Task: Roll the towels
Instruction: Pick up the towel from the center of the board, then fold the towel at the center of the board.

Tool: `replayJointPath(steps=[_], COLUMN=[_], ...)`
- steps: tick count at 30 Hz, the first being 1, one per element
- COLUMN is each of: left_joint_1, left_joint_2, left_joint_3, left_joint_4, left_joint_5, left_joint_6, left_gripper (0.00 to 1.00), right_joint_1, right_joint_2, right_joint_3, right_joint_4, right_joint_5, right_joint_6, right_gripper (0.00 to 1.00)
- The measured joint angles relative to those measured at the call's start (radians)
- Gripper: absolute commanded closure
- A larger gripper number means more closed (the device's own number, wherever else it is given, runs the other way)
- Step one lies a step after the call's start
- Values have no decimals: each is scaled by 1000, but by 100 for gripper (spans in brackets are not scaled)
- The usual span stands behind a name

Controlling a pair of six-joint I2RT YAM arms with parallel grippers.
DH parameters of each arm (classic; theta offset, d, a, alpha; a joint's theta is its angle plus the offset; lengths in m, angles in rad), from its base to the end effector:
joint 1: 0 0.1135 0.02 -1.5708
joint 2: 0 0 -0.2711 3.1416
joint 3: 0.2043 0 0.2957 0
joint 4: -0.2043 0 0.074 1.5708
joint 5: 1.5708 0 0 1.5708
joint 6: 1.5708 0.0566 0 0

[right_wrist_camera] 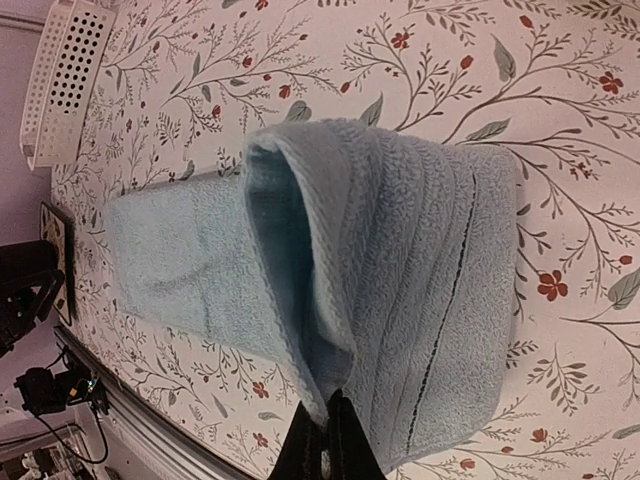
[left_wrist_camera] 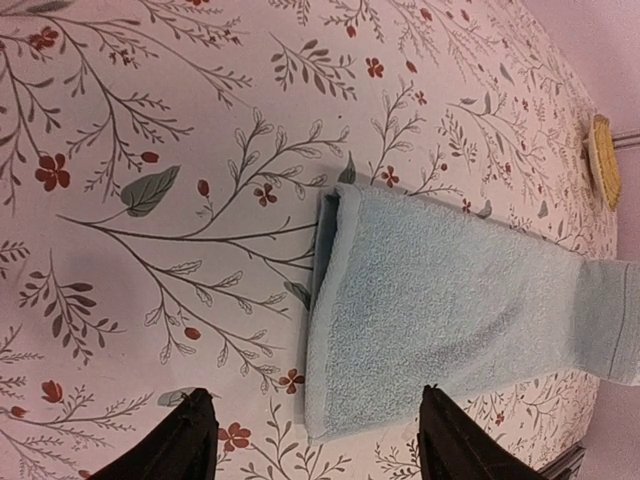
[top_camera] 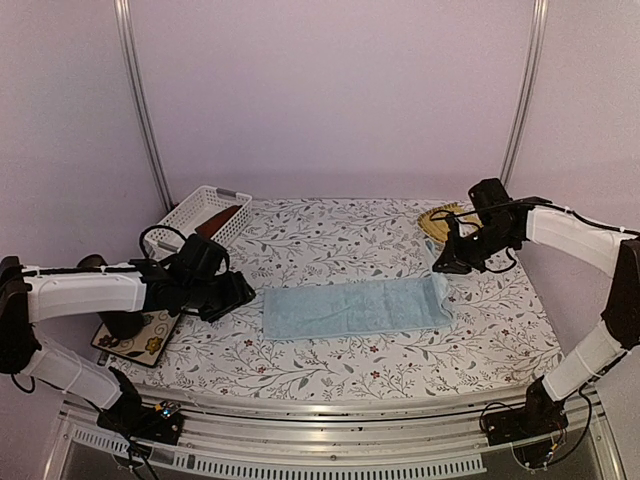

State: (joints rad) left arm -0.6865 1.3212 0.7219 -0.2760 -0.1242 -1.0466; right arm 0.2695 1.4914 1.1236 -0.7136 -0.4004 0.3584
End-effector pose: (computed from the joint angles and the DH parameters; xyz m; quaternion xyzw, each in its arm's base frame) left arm 0.2437 -0.1907 0.1625 -0.1888 0.9194 -0.2214 0.2647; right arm 0.3311 0.1143 0.2243 -0.0059 0.9520 0.2568 0.1662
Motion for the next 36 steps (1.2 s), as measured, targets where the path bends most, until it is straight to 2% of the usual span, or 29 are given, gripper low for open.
replayJointPath(steps=[7, 10, 13, 26, 36], left_joint_1=[14, 37, 65, 129, 160], left_joint_2=[-21, -52, -88, -212, -268], left_joint_3=[-4, -10, -12, -26, -26], left_joint_4=[-19, -39, -59, -128, -186], left_joint_5=[-5, -13, -21, -35, -46], left_joint_6=[-1, 1, 6, 26, 60], left_gripper=[25, 11, 4, 3, 3], right_joint_1=[195, 255, 311, 501, 551], right_joint_2=[142, 202, 262, 489, 632], right_joint_3=[146, 205, 271, 507, 634], right_joint_4=[26, 28, 32, 45, 48], right_joint_5=[4, 13, 25, 52, 74], right_joint_6=[93, 124, 147, 234, 278], right_gripper=[98, 98, 98, 98, 98])
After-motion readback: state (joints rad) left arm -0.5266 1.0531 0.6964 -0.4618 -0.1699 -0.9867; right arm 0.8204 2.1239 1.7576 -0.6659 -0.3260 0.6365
